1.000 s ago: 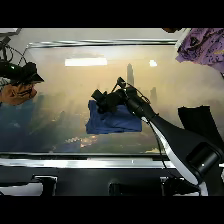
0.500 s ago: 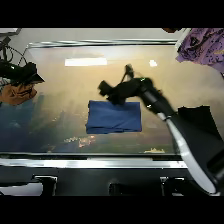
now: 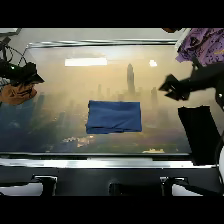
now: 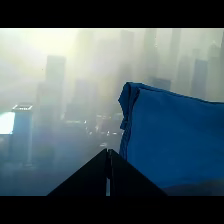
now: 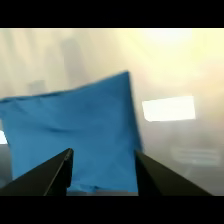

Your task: Fold the clothes and pants, and hang the long-sleeved shirts on hangers.

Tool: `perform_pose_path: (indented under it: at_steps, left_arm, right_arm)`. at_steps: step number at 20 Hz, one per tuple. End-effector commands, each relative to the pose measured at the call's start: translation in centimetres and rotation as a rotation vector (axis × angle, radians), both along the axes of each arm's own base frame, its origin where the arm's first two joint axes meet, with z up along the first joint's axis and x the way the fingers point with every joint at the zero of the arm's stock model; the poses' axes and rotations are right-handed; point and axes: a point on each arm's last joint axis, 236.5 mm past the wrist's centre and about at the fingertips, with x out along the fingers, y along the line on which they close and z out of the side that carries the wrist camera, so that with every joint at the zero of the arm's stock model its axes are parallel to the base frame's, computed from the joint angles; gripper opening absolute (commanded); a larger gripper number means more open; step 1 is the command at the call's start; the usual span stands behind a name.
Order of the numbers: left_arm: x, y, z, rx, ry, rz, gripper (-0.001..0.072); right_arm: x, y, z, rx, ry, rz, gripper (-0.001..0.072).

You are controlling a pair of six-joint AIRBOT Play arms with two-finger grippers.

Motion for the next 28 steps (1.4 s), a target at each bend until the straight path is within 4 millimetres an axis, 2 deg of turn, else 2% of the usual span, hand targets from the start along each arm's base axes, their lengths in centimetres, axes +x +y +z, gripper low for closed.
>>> perform_pose_path:
  at_steps: [1,4,5,8,11,14,15,16,18,19,20,22,24,28]
  left_arm:
    - [-0.2,-0.1,0.0,-0.001,0.006,-0.004,0.002]
    - [-0.2,-0.4,0.1,-0.011,0.004,-0.009,0.002]
    - [-0.2,-0.5,0.2,-0.018,0.003,-0.011,0.002]
    - [-0.2,-0.8,0.3,-0.028,0.002,-0.015,0.002]
    - [-0.2,-0.8,0.3,-0.029,0.002,-0.015,0.002]
    - [-0.2,-0.7,0.2,-0.028,0.003,-0.015,0.002]
    - [-0.2,-0.7,0.2,-0.028,0.004,-0.015,0.002]
    - [-0.2,-0.8,0.2,-0.028,0.005,-0.015,0.002]
    - [-0.2,-0.7,0.2,-0.028,0.005,-0.014,0.002]
    - [-0.2,-0.7,0.2,-0.028,0.005,-0.015,0.002]
    - [-0.2,-0.7,0.2,-0.028,0.005,-0.015,0.002]
    - [-0.2,-0.7,0.2,-0.028,0.005,-0.015,0.002]
    - [-0.2,-0.7,0.2,-0.027,0.003,-0.018,0.002]
    - [-0.2,-0.7,0.2,-0.027,0.003,-0.018,0.002]
  right_arm:
    - [-2.9,-1.4,-5.1,0.158,0.088,0.071,0.0447]
    - [-3.6,1.2,-10.4,0.249,0.145,0.09,0.0445]
    - [-3.7,2.3,-11.9,0.263,0.16,0.102,0.0424]
    - [-3.9,5.3,-15.2,0.264,0.197,0.159,0.0412]
    - [-3.3,7.9,-17.1,0.242,0.192,0.176,0.0412]
    - [-2.5,9.7,-17.5,0.228,0.162,0.176,0.0409]
    - [-2.3,10.1,-17.5,0.224,0.161,0.171,0.0373]
    - [-2.3,10.3,-17.5,0.221,0.158,0.173,0.0352]
    - [-2.4,10.6,-17.4,0.229,0.165,0.172,0.0241]
    - [-2.5,10.8,-17.1,0.236,0.167,0.18,0.0119]
    - [-2.5,10.9,-16.5,0.243,0.164,0.194,0.0031]
    - [-1.7,11.0,-14.4,0.242,0.127,0.226,0.0031]
    - [0.3,10.3,-11.6,0.195,0.069,0.219,0.003]
    - [6.1,6.2,-6.2,0.034,-0.054,0.106,0.0031]
